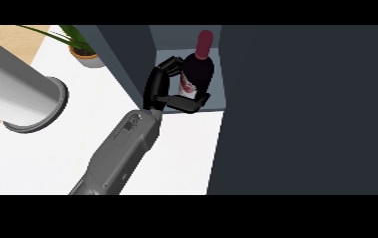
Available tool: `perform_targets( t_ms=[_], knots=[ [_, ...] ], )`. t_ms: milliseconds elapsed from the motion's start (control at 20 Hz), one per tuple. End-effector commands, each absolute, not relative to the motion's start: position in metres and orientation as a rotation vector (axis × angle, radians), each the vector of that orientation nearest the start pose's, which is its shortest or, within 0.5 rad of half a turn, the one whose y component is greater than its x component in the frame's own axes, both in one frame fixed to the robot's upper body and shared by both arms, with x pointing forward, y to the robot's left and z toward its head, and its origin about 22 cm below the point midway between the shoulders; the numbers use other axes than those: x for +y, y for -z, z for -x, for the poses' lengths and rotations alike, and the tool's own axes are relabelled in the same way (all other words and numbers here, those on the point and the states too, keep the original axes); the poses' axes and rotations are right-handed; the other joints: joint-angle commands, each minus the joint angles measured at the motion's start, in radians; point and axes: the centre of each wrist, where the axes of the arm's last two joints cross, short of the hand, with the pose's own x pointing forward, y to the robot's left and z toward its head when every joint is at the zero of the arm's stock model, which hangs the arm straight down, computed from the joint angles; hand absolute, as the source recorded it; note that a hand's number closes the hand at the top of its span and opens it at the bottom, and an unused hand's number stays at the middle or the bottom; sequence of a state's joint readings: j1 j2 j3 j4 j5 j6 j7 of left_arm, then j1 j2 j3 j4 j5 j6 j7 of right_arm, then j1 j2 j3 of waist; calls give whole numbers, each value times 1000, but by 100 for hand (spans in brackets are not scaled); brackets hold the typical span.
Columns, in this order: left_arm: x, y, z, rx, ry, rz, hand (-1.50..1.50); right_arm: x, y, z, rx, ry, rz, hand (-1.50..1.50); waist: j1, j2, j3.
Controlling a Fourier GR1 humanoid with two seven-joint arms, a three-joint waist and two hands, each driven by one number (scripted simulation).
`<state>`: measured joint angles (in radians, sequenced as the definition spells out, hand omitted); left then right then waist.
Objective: Pick up the wine, place it into the cabinet and close the cabinet
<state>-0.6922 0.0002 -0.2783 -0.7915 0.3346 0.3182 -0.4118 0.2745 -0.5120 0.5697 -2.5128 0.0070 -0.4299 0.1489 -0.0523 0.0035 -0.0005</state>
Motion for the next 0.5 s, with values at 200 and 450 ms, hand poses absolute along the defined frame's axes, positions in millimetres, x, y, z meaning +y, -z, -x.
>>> perform_targets(
  t_ms=[200, 450],
  knots=[
    [87, -20, -397, -1716, 124, 65, 150, -196, -182, -79, -1956, -165, -266, -150, -8, 6, 0],
    [94, -3, -398, -1665, 138, -73, 150, -198, -188, -72, -1947, -159, -290, -150, -27, 8, 0]
  ],
)
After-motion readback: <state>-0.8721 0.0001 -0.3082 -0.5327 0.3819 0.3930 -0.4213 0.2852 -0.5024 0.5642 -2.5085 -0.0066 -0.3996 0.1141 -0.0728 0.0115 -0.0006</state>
